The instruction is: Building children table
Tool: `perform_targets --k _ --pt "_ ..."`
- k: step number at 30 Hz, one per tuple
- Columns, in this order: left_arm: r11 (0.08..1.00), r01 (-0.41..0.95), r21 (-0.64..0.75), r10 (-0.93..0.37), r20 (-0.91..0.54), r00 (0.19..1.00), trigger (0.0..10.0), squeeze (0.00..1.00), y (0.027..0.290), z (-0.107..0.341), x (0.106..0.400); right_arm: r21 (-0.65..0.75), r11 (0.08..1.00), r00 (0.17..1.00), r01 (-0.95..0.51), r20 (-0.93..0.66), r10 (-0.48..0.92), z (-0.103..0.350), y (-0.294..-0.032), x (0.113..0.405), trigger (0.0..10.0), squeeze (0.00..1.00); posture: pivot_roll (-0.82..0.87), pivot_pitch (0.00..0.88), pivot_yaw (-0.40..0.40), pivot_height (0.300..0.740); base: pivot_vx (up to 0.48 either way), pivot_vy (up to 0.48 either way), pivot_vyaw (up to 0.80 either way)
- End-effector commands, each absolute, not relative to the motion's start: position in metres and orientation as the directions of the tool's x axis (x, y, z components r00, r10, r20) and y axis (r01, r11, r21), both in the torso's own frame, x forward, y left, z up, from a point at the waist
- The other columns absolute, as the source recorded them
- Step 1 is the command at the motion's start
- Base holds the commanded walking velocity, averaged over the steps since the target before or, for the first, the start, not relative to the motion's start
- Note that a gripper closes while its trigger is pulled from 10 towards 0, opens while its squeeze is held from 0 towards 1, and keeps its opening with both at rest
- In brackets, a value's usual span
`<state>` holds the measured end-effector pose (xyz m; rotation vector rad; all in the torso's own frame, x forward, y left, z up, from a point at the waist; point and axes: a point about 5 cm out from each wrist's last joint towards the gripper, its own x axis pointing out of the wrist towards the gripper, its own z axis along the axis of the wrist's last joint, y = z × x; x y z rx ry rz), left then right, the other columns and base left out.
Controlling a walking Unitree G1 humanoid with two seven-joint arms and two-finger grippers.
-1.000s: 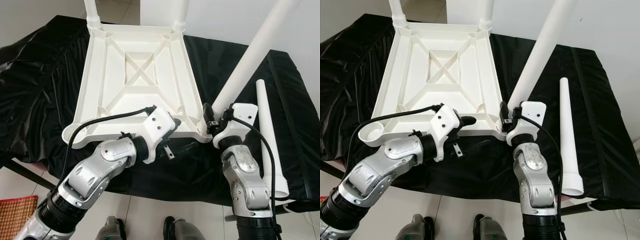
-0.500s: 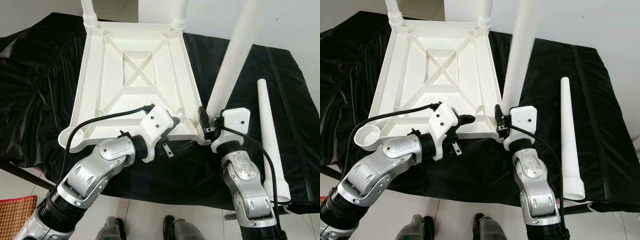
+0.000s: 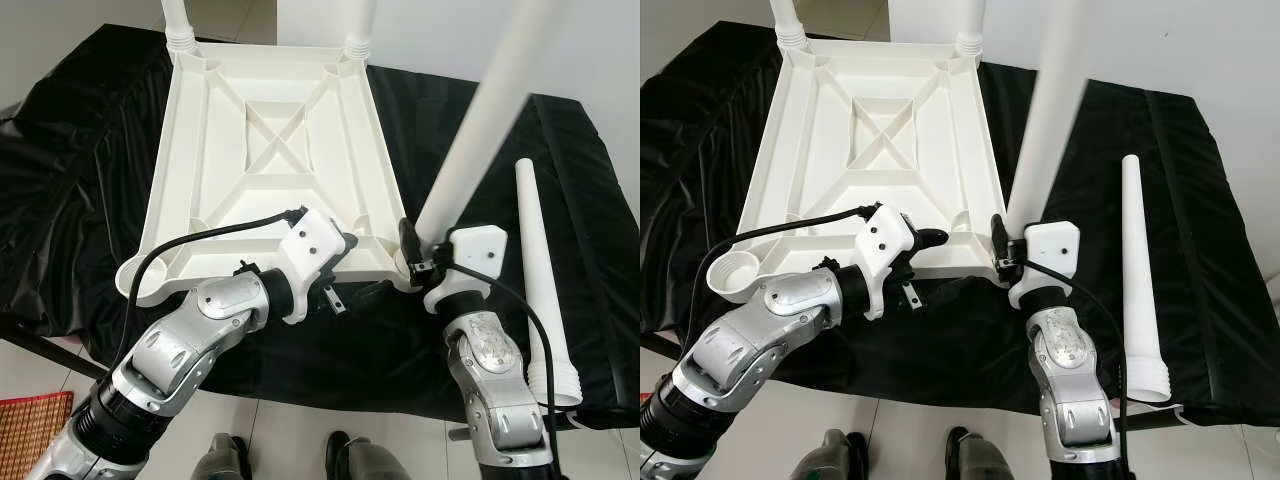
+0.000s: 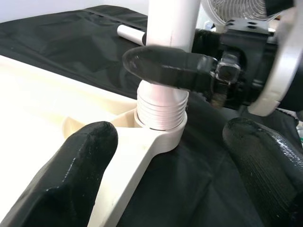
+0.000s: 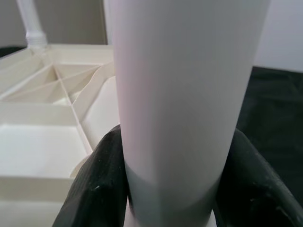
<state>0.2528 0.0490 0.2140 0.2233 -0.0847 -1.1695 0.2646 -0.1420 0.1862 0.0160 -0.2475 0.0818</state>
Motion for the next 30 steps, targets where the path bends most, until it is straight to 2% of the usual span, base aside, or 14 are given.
perform_targets --k 1,7,22,30 --pt "0.295 0.93 0.22 -0.947 -0.065 0.315 10.0 0.0 0.047 0.215 0.245 0.048 0.998 0.999 -0.043 0.033 0.041 0.147 -0.149 0.265 10.0 0.0 0.06 0.224 -0.023 0.74 0.0 0.0 0.0" --pt "0.29 0.931 0.22 -0.948 -0.068 0.311 10.0 0.0 0.047 0.215 0.244 0.109 0.994 1.0 0.0 0.015 -0.002 0.145 -0.152 0.267 10.0 0.0 0.06 0.224 -0.019 0.74 0.0 0.0 0.0" --pt "0.294 0.931 0.217 -0.947 -0.063 0.314 10.0 0.0 0.047 0.217 0.244 -0.002 0.996 0.994 -0.092 0.055 0.091 0.148 -0.139 0.265 10.0 0.0 0.07 0.219 -0.017 0.74 0.0 0.0 0.0" --pt "0.296 0.93 0.219 -0.947 -0.062 0.316 10.0 0.0 0.048 0.217 0.244 -0.001 0.996 0.995 -0.09 0.051 0.09 0.147 -0.138 0.263 10.0 0.0 0.06 0.214 -0.02 0.74 0.0 0.0 0.0"
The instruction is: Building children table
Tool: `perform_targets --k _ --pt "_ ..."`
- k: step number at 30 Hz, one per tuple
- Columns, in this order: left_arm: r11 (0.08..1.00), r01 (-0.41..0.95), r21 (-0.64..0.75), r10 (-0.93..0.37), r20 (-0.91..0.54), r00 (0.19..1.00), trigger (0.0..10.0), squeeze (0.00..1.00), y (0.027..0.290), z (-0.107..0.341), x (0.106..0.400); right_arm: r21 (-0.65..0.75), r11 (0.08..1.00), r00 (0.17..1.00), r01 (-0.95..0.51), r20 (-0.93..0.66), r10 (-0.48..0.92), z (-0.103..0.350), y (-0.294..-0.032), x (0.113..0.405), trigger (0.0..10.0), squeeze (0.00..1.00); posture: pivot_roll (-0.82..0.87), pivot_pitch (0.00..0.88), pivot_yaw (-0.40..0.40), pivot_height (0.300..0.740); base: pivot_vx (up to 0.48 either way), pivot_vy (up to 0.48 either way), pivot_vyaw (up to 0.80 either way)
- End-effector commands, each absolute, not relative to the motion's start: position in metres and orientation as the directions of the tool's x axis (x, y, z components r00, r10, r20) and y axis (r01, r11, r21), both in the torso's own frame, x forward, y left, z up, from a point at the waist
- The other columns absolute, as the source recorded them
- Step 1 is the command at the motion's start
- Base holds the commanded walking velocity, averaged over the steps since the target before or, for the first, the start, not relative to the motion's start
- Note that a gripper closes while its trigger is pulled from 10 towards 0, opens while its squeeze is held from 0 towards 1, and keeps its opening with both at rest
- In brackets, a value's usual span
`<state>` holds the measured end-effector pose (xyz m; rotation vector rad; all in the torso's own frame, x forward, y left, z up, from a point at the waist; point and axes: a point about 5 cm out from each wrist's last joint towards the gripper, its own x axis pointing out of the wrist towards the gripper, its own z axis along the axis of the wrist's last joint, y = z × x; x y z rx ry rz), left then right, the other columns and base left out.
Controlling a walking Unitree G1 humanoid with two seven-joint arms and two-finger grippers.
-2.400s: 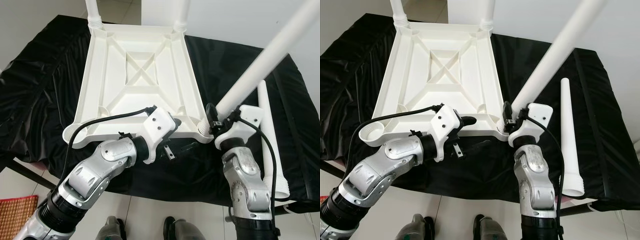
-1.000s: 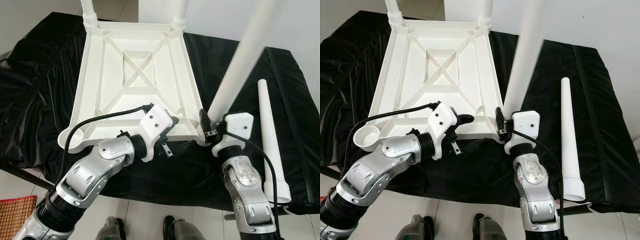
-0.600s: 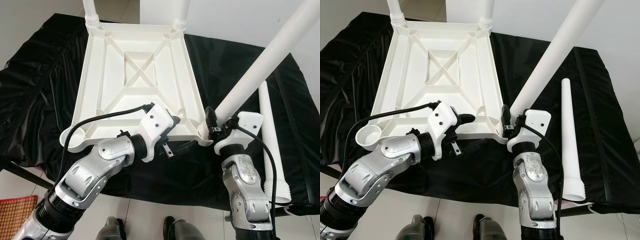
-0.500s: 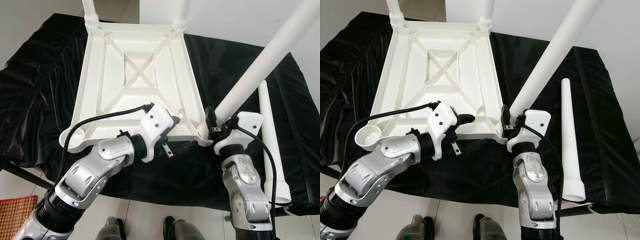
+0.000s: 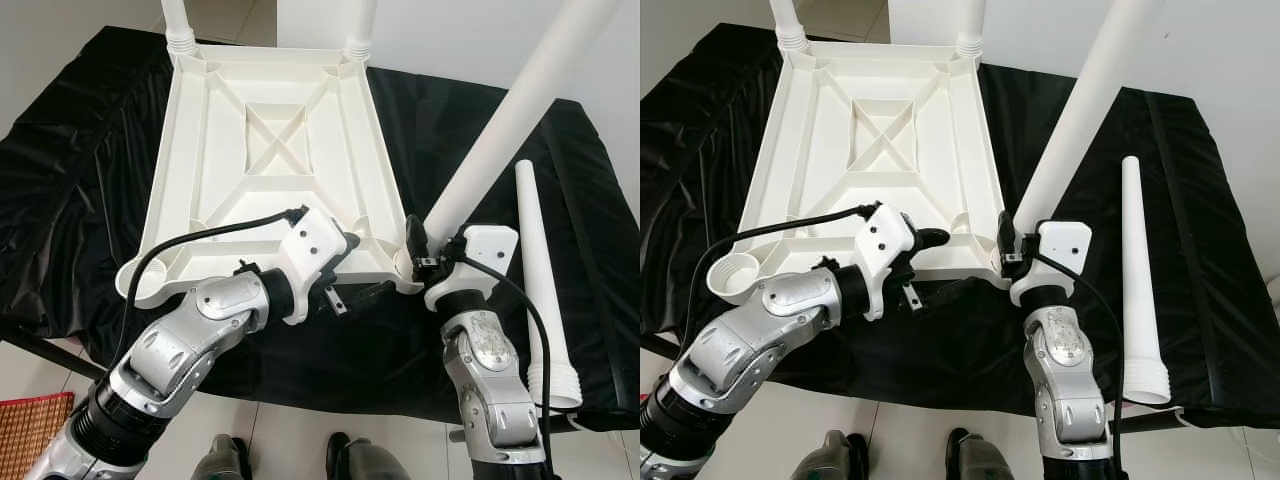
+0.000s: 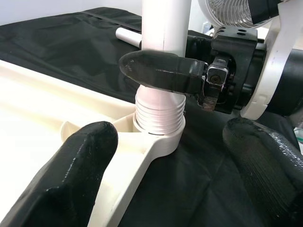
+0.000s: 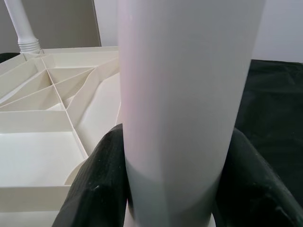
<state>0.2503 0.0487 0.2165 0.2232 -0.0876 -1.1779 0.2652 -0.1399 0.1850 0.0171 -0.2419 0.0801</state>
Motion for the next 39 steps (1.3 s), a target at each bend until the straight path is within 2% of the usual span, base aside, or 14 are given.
perform_targets --k 1,6,9,15,28,39 --pt "0.296 0.93 0.219 -0.947 -0.062 0.316 10.0 0.0 0.048 0.217 0.244 -0.001 0.996 0.995 -0.089 0.053 0.089 0.147 -0.138 0.263 10.0 0.0 0.06 0.214 -0.02 0.74 0.0 0.0 0.0" --pt "0.296 0.93 0.218 -0.947 -0.062 0.316 10.0 0.0 0.048 0.217 0.244 -0.001 0.999 0.997 -0.048 0.064 0.048 0.147 -0.139 0.261 10.0 0.0 0.06 0.218 -0.022 0.74 0.0 0.0 0.0" --pt "0.298 0.929 0.219 -0.946 -0.062 0.318 10.0 0.0 0.048 0.217 0.245 0.02 0.995 0.993 0.098 0.069 -0.099 0.145 -0.146 0.258 10.0 0.0 0.07 0.218 -0.025 0.74 0.0 0.0 0.0" --pt "0.302 0.927 0.221 -0.945 -0.058 0.322 10.0 0.0 0.048 0.219 0.245 0.03 0.972 0.97 0.231 0.075 -0.233 0.144 -0.152 0.257 10.0 0.0 0.07 0.219 -0.027 0.74 0.0 0.0 0.0" --pt "0.317 0.921 0.225 -0.94 -0.053 0.337 10.0 0.0 0.05 0.22 0.246 0.039 0.961 0.957 0.273 0.094 -0.276 0.146 -0.147 0.257 10.0 0.0 0.08 0.222 -0.039 0.74 0.0 0.0 0.0" --pt "0.322 0.918 0.231 -0.939 -0.043 0.341 10.0 0.0 0.048 0.221 0.247 0.068 0.922 0.92 0.382 0.071 -0.386 0.142 -0.158 0.25 10.0 0.0 0.08 0.216 -0.054 0.74 0.0 0.0 0.0"
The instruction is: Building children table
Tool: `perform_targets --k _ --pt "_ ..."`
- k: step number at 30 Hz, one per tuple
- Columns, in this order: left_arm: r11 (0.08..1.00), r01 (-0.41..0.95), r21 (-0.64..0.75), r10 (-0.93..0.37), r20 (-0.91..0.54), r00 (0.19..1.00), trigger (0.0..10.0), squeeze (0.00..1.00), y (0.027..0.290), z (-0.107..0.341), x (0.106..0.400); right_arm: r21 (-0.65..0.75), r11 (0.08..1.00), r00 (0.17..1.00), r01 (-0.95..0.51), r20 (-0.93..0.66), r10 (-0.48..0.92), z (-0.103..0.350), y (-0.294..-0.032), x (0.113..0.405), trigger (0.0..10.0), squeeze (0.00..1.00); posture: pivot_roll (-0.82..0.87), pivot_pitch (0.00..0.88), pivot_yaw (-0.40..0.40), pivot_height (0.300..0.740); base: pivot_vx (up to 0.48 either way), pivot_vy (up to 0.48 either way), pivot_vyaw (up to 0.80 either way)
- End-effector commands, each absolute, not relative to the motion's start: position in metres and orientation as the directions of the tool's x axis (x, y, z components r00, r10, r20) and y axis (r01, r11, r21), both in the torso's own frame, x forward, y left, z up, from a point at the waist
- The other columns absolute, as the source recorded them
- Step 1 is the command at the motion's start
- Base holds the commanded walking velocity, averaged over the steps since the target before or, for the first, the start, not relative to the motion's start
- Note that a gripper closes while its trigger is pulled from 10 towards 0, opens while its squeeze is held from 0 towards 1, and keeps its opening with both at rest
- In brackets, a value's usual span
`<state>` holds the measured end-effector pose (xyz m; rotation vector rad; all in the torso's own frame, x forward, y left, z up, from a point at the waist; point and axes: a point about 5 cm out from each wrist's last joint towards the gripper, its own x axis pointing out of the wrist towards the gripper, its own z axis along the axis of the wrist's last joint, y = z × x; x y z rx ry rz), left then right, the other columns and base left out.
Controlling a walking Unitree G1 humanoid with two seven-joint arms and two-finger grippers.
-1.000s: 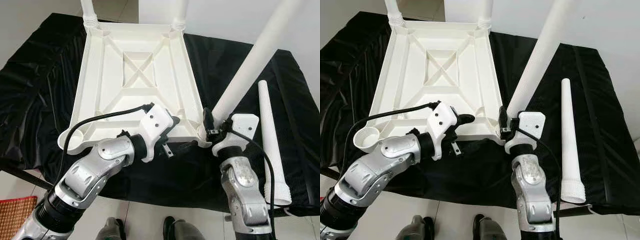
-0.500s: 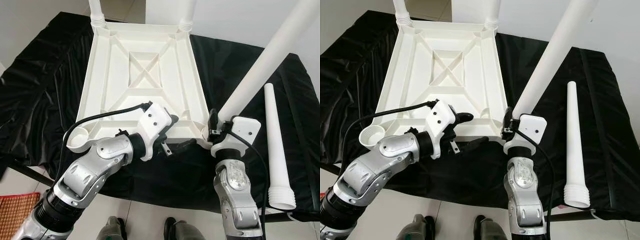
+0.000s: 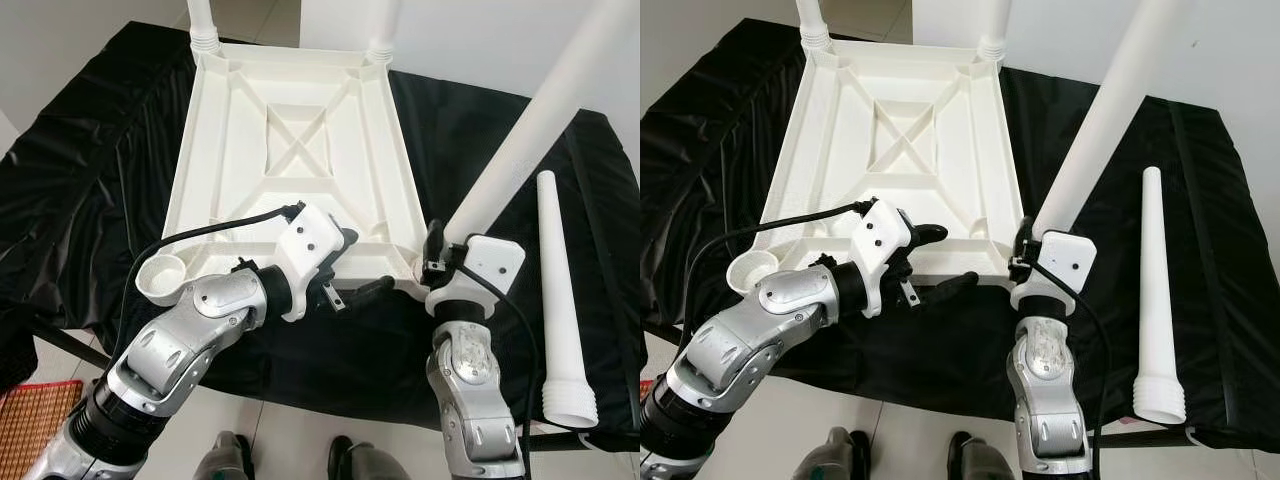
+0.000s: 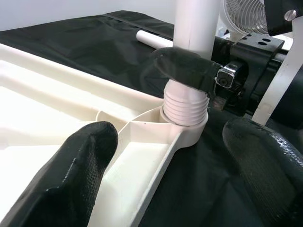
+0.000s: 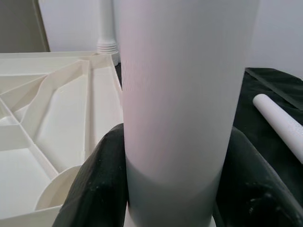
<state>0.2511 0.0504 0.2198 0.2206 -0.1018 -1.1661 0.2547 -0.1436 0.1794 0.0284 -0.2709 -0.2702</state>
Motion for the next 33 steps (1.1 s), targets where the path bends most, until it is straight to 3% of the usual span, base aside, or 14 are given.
perform_targets --k 1,13,18,23,33 --pt "0.324 0.918 0.231 -0.939 -0.043 0.342 10.0 0.0 0.049 0.221 0.247 0.083 0.918 0.918 0.387 0.064 -0.392 0.14 -0.16 0.249 10.0 0.0 0.08 0.216 -0.054 0.74 0.0 0.0 0.0" --pt "0.32 0.919 0.23 -0.94 -0.043 0.338 10.0 0.0 0.049 0.222 0.247 0.136 0.953 0.951 0.272 0.116 -0.288 0.143 -0.156 0.252 10.0 0.0 0.07 0.211 -0.043 0.74 0.0 0.0 0.0" --pt "0.308 0.923 0.232 -0.944 -0.049 0.328 10.0 0.0 0.05 0.223 0.247 0.123 0.981 0.971 0.148 0.172 -0.168 0.137 -0.151 0.247 10.0 0.0 0.07 0.21 -0.015 0.74 0.0 0.0 0.0" --pt "0.301 0.924 0.235 -0.945 -0.054 0.322 10.0 0.0 0.05 0.223 0.247 0.092 0.989 0.966 0.116 0.221 -0.134 0.137 -0.149 0.245 10.0 0.0 0.07 0.21 -0.006 0.74 0.0 0.0 0.0" --pt "0.299 0.925 0.234 -0.946 -0.055 0.319 10.0 0.0 0.05 0.223 0.247 0.075 0.989 0.977 0.131 0.158 -0.141 0.129 -0.154 0.251 10.0 0.0 0.07 0.21 -0.006 0.74 0.0 0.0 0.0"
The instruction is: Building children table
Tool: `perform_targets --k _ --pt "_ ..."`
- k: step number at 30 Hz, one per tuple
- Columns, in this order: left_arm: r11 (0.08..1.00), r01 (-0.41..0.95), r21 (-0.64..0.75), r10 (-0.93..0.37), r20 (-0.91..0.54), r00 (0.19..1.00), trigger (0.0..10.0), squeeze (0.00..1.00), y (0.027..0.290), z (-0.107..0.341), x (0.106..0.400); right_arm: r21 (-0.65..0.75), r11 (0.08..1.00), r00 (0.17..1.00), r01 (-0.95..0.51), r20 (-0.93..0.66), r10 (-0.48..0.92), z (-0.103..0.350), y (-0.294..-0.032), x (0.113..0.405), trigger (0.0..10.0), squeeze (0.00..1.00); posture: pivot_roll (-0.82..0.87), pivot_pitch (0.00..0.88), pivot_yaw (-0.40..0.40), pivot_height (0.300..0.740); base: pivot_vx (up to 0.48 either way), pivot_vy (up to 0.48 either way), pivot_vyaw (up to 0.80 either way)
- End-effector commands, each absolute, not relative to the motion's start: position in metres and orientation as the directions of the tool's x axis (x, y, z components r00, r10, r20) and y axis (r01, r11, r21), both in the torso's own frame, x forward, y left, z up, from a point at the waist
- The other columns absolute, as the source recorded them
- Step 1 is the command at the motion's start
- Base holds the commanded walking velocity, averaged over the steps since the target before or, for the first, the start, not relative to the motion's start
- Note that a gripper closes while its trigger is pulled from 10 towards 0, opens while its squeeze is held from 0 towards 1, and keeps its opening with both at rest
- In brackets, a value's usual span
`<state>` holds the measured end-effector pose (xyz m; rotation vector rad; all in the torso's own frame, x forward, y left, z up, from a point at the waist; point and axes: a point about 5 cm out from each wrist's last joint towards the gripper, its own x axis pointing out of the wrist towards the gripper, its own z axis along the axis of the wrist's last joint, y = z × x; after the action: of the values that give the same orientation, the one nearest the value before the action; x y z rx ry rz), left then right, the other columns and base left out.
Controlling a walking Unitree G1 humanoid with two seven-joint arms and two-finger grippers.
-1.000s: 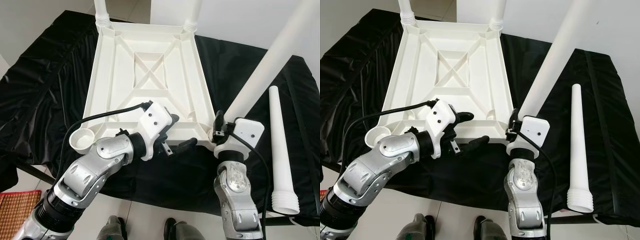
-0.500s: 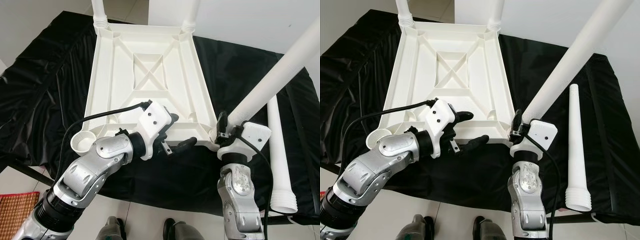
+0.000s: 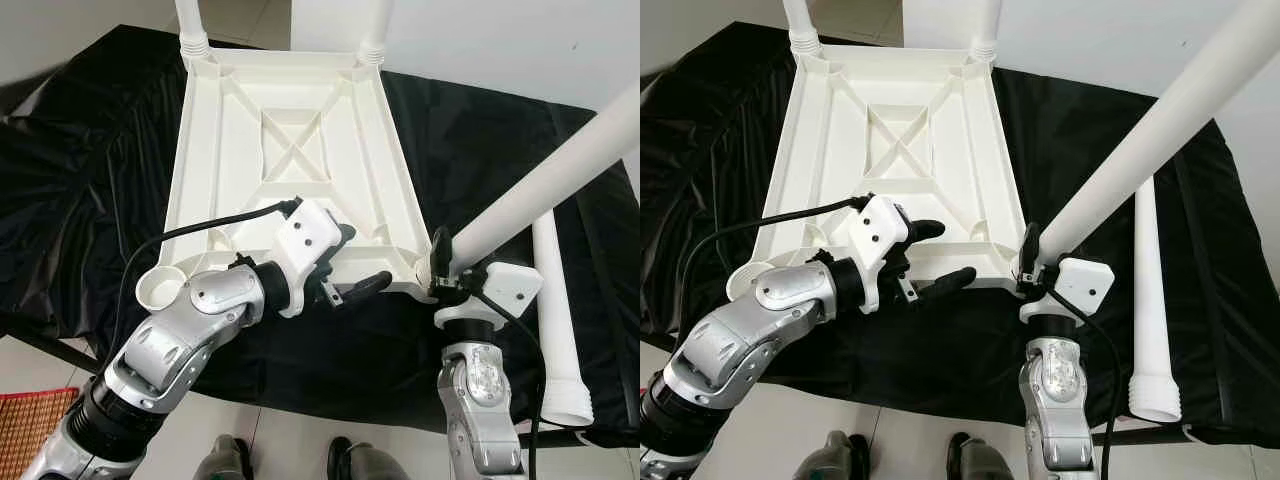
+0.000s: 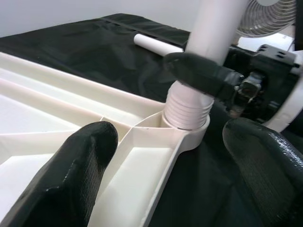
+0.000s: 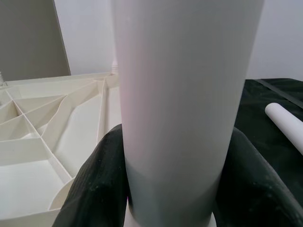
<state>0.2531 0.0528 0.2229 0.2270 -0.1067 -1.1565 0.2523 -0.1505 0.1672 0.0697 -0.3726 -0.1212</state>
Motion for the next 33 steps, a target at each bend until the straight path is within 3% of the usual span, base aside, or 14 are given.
perform_targets --k 1,9,19,33 --pt "0.299 0.925 0.235 -0.946 -0.055 0.32 10.0 0.0 0.05 0.223 0.247 0.061 0.988 0.979 0.14 0.141 -0.147 0.128 -0.155 0.254 10.0 0.0 0.07 0.21 -0.006 0.74 0.0 0.0 0.0" --pt "0.309 0.921 0.239 -0.943 -0.053 0.33 10.0 0.0 0.051 0.224 0.248 0.086 0.987 0.98 0.135 0.136 -0.146 0.128 -0.157 0.26 10.0 0.0 0.08 0.209 -0.017 0.74 0.0 0.0 0.0" --pt "0.312 0.919 0.24 -0.941 -0.051 0.333 10.0 0.0 0.052 0.225 0.248 0.111 0.967 0.962 0.229 0.127 -0.242 0.125 -0.154 0.257 10.0 0.0 0.08 0.211 -0.02 0.74 0.0 0.0 0.0" --pt "0.313 0.918 0.242 -0.942 -0.046 0.333 10.0 0.0 0.05 0.225 0.249 0.064 0.988 0.934 0.144 0.322 -0.157 0.178 -0.144 0.262 10.0 0.0 0.08 0.203 -0.029 0.74 0.0 0.0 0.0"
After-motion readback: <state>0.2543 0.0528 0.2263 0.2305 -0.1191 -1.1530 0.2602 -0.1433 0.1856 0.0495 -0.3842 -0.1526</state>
